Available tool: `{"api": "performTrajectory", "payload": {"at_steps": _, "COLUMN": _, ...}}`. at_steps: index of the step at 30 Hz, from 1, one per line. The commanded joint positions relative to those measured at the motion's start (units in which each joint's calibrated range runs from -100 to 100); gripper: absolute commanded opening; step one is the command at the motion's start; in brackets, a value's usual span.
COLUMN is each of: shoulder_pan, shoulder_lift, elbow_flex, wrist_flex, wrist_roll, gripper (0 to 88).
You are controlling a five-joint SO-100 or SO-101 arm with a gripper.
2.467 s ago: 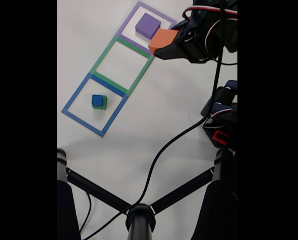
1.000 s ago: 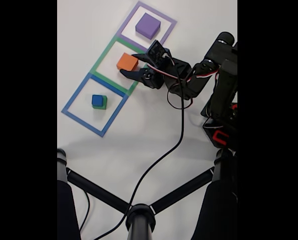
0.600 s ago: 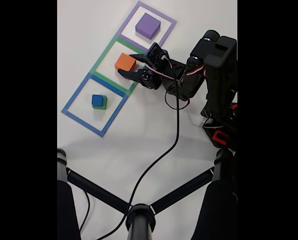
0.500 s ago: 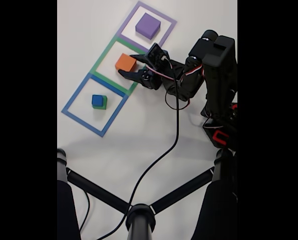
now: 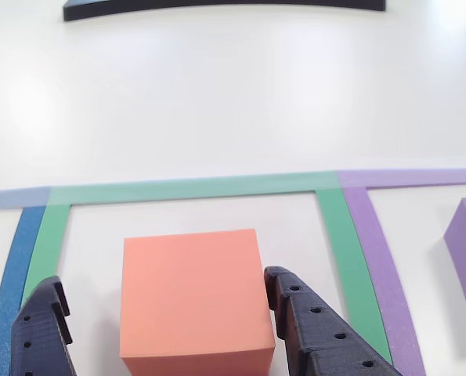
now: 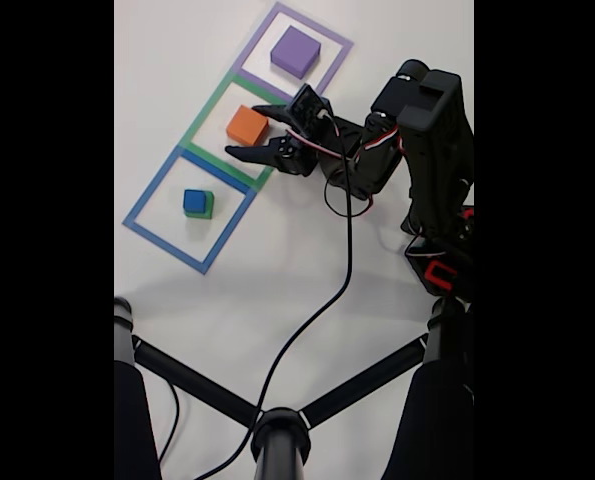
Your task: Tower of hanoi
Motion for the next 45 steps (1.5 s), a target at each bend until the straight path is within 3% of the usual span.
{"api": "performTrajectory", "payload": {"at_steps": 1, "shoulder_pan": 0.3, "shoulder_lift": -4.2, "elbow_flex": 0.0, "wrist_flex": -0.4, "wrist_roll": 0.4, "gripper": 30.6}}
{"api": "performTrajectory", "payload": {"at_steps": 10, "shoulder_pan": 1.3, "shoulder_lift": -24.2, "elbow_flex": 4.0, "wrist_flex": 16.2, "wrist_roll": 0.4, "gripper": 30.5}}
{"api": "performTrajectory", "payload": {"at_steps": 16, "shoulder_pan": 2.3, "shoulder_lift": -40.2, "elbow_flex": 7.9, "wrist_flex": 32.1, "wrist_roll": 0.4, "gripper": 20.8}}
{"api": "performTrajectory", "payload": {"at_steps": 23, "shoulder_pan": 1.5, "shoulder_lift": -63.5, "elbow_flex": 5.0, "wrist_flex": 67.0, "wrist_roll": 0.4, "gripper": 2.4}}
{"api": "performTrajectory", "payload": {"at_steps": 27, "shoulder_pan": 0.5, "shoulder_lift": -73.8, "elbow_flex": -5.0, "wrist_flex": 94.5, "wrist_roll": 0.4, "gripper": 0.1}}
{"api": "performTrajectory", "payload": {"at_steps": 33, "shoulder_pan": -2.8, "shoulder_lift": -80.7, "elbow_flex": -22.9, "wrist_flex": 125.6, "wrist_roll": 0.4, "gripper": 0.0}}
{"api": "performTrajectory", "payload": {"at_steps": 38, "shoulder_pan": -7.1, "shoulder_lift": -81.2, "elbow_flex": -38.4, "wrist_flex": 142.7, "wrist_roll": 0.4, "gripper": 0.0}}
{"api": "performTrajectory", "payload": {"at_steps": 45, "shoulder_pan": -12.7, "shoulder_lift": -80.8, "elbow_flex": -52.8, "wrist_flex": 154.9, "wrist_roll": 0.4, "gripper": 0.0}}
